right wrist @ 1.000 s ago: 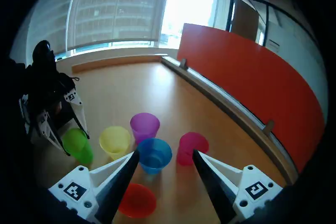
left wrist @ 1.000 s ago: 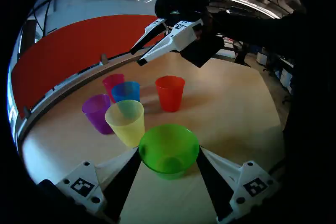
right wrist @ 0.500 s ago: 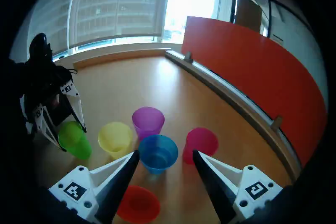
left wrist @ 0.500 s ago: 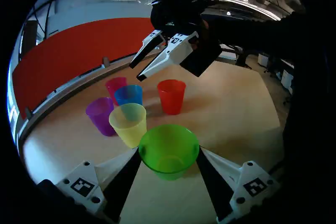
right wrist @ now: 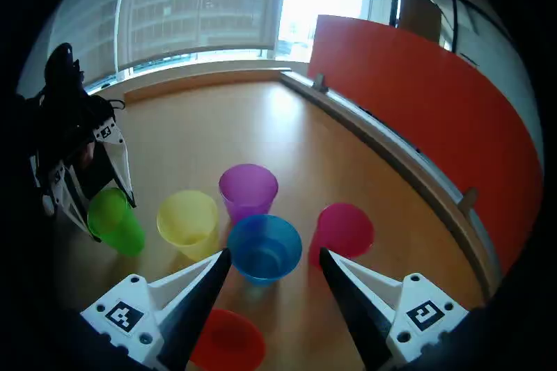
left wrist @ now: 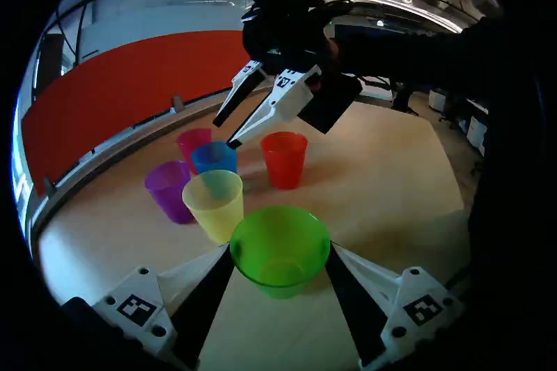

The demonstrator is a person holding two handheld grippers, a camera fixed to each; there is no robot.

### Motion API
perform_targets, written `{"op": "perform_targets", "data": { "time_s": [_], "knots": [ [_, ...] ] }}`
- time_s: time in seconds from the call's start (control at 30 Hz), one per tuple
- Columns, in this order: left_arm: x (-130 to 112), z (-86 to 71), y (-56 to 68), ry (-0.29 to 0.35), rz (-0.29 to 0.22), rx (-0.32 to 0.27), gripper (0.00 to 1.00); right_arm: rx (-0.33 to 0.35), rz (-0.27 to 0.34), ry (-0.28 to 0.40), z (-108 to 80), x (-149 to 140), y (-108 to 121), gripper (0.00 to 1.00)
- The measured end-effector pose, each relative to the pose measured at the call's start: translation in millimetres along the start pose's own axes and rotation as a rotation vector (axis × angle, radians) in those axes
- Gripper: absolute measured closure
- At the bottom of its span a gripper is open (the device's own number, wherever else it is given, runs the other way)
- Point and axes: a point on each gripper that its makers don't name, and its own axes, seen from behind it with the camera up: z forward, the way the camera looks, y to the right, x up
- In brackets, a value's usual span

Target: Pour water

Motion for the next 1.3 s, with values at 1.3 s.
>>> {"op": "perform_targets", "data": {
  "time_s": [1.3],
  "knots": [
    [4,-4.1,4.1,0.017,-0.019,-0.025,0.13,0.058,-0.019,-0.098,36.1,-14,-8,0.02]
  ]
}}
